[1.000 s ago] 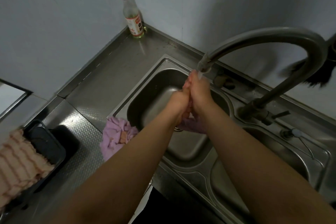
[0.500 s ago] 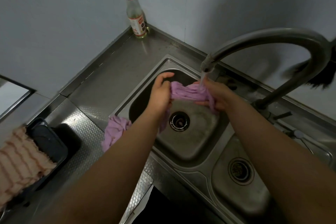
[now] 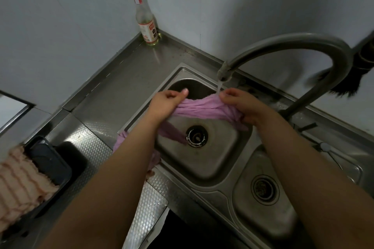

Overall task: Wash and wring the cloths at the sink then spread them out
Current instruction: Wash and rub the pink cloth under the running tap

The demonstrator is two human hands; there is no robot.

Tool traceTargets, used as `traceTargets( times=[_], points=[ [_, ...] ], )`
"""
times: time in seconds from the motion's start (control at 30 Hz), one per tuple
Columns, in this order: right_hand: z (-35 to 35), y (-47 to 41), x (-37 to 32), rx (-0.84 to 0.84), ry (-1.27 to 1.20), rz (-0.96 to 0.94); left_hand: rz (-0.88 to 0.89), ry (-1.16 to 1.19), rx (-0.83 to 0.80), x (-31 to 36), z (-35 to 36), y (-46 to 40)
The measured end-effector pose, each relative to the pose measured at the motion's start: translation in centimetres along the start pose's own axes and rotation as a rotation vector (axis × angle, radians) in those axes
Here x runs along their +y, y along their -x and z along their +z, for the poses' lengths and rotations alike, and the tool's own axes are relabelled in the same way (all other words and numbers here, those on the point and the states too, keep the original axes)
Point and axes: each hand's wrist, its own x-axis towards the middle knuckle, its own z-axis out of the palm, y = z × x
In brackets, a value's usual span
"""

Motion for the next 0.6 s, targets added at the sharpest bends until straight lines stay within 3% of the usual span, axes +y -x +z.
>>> traceTargets(
  times=[0.07,0.17,0.27,0.33,0.47,0.53,0.6],
  points=[
    [-0.5,0.6,-0.6,0.007,0.211,-0.093,0.007,-0.222,-0.115,-0.1,-0.9,-0.1],
    [-1.2,0.6,-0.9,-0.097,0.483,-0.073,0.002,-0.299,-0.239,0.1,-2.2,-0.2],
    [-0.2,0.5,-0.6,-0.154,0.825,-0.053,0.004,0.020,-0.326,0.3,-2.6,-0.1],
    [0.5,0.7,-0.6,-0.137,0.869,-0.025,-0.018,0.305,-0.314,0.3,-2.7,-0.4],
    [0.4,0.3,0.5,-0.142,0.259,0.105,-0.026,0.521,-0.153,0.4,-1.9,-1.3],
    [0.6,0.1,0.6,-0.134,-0.175,0.104,-0.106,0.554,-0.016,0.5,-0.4,-1.5],
    [2.3,0.1,0.3,-0.078,-0.553,0.038,-0.205,0.610,0.003,0.8,1.6,-1.4]
  ],
)
